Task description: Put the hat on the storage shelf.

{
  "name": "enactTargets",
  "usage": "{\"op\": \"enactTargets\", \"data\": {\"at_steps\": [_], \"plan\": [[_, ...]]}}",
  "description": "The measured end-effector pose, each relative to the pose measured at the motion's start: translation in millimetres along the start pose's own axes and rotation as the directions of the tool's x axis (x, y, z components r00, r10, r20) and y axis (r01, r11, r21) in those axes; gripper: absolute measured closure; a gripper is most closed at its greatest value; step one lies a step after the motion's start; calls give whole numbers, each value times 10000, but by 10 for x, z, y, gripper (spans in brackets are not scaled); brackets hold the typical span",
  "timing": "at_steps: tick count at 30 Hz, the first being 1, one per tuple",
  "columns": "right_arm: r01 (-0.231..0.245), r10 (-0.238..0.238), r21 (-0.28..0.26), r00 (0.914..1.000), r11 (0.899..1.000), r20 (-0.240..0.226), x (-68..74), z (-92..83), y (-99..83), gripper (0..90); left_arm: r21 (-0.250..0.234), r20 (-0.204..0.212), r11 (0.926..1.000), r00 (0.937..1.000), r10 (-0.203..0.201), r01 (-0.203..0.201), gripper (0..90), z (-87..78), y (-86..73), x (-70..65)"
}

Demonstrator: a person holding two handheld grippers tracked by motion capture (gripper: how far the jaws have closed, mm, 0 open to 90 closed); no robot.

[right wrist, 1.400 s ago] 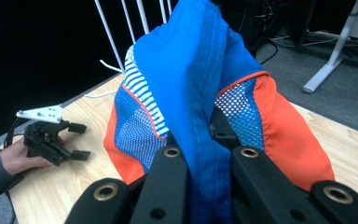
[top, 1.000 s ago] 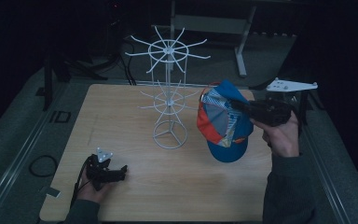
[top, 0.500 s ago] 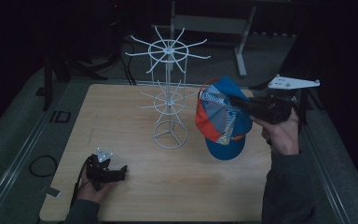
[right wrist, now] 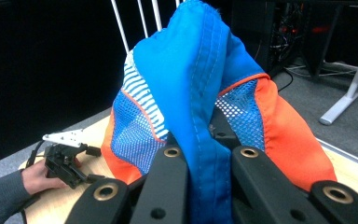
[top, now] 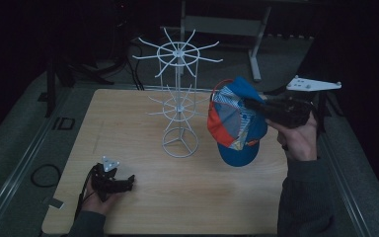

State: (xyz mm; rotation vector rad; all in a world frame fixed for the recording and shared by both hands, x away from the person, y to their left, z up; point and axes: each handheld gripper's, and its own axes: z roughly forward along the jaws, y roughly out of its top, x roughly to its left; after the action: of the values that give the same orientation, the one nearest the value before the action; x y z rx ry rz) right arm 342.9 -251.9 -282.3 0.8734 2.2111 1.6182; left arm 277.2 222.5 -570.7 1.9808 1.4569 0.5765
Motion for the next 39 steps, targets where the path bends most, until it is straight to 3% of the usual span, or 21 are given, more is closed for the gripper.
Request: {"op": "enactTargets", "data": {"at_steps": [39], "plan": [[234,-230,-540,9997,9983,70,-20,-54,161,879,10,2,10000,10000,17,-17,31,1,2,1]]}}
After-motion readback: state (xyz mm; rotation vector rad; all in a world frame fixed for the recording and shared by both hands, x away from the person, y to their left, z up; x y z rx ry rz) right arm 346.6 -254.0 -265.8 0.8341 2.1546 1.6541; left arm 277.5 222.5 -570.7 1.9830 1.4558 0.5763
